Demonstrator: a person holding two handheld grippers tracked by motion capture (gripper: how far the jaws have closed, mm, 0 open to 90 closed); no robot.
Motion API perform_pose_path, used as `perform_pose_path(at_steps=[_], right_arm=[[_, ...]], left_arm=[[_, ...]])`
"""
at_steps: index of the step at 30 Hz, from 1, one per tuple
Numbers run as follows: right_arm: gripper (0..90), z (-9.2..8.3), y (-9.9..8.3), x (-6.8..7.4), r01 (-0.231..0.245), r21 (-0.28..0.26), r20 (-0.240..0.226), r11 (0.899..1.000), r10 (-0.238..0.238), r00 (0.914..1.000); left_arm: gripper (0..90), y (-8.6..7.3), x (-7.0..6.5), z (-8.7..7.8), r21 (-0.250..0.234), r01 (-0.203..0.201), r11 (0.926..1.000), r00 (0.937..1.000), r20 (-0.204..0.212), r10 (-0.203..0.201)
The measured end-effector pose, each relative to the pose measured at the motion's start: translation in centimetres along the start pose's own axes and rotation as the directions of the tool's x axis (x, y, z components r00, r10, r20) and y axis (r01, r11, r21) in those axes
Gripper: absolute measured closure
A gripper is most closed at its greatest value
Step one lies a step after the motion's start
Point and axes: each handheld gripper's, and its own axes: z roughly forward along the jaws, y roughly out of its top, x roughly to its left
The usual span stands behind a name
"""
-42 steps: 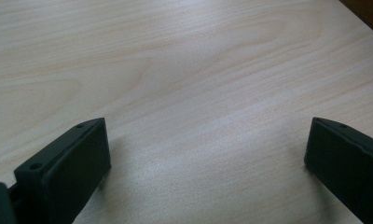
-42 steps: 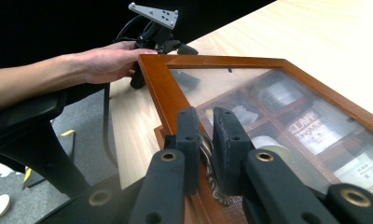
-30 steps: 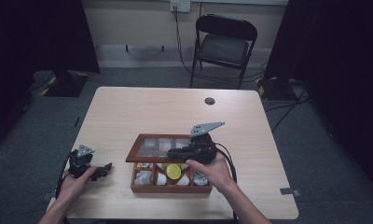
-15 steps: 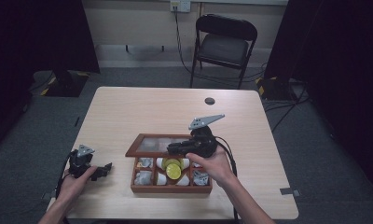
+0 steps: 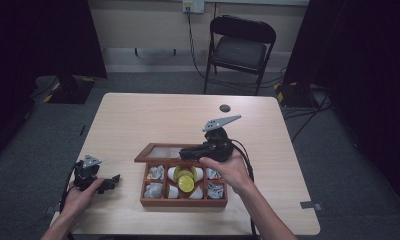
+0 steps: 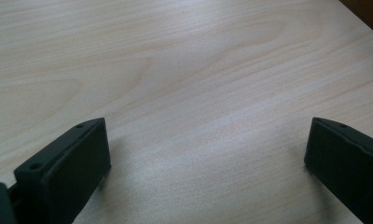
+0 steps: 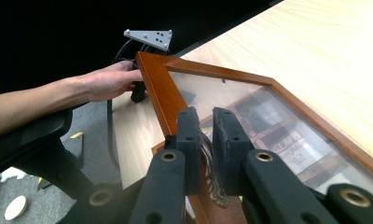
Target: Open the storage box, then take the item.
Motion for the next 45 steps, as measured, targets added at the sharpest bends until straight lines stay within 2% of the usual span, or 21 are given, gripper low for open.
perform_pose_path(at_steps=[8, 19, 25, 28, 29, 31, 32, 36, 39, 42, 45], right_arm=[[81.6, -0.2, 0.9, -0.4, -0.009, 0.006, 0.000, 1.000, 0.009, 1.0000], [81.6, -0.2, 1.1, -0.5, -0.010, 0.007, -0.004, 1.000, 0.010, 0.9999], [81.7, -0.3, 1.1, -0.6, -0.009, 0.006, -0.004, 1.000, 0.009, 1.0000], [81.7, -0.3, 1.1, -0.6, -0.007, 0.004, -0.002, 1.000, 0.007, 1.0000], [81.7, -0.3, 1.1, -0.5, -0.007, 0.004, -0.002, 1.000, 0.007, 1.0000], [81.7, -0.2, 1.0, -0.5, -0.005, 0.004, -0.001, 1.000, 0.005, 1.0000], [81.7, -0.2, 1.0, -0.5, -0.004, 0.003, -0.001, 1.000, 0.004, 1.0000], [81.7, -0.3, 1.2, -0.6, -0.001, 0.001, -0.001, 1.000, 0.001, 1.0000], [81.7, -0.4, 1.3, -0.6, 0.000, 0.000, 0.001, 1.000, 0.000, 1.0000], [81.8, -0.4, 1.4, -0.7, -0.001, 0.000, 0.001, 1.000, 0.001, 1.0000], [81.8, -0.4, 1.4, -0.7, -0.002, -0.001, 0.000, 1.000, 0.002, 1.0000]], left_arm=[[0.0, 0.1, 0.0, 0.0, 0.004, -0.005, 1.0000, 1.0000, 0.001, 0.005], [0.0, 0.1, -0.1, 0.1, 0.002, -0.007, 1.0000, 1.0000, -0.003, 0.007], [6.0, 0.3, -0.3, -0.5, 0.037, -0.004, 0.9993, 1.0000, 0.001, 0.004], [17.2, 0.6, -0.5, -0.8, 0.049, -0.013, 0.9987, 0.9998, 0.017, 0.013], [17.7, 0.7, -0.4, -1.0, 0.066, -0.009, 0.9978, 0.9993, 0.036, 0.007], [16.7, 0.8, -0.5, -1.2, 0.072, -0.007, 0.9974, 0.9990, 0.044, 0.004], [17.2, 0.8, -0.6, -1.4, 0.058, -0.003, 0.9983, 0.9995, 0.031, 0.001], [16.5, 1.2, -1.1, -2.2, 0.047, -0.015, 0.9988, 0.9987, 0.049, 0.013], [17.8, 1.4, -1.8, -2.6, 0.042, -0.020, 0.9989, 0.9930, 0.117, 0.015], [22.2, 1.7, -2.6, -2.9, 0.015, -0.053, 0.9985, 0.9867, 0.155, 0.050], [23.2, 2.0, -3.5, -3.3, -0.017, -0.079, 0.9968, 0.9816, 0.173, 0.080]])
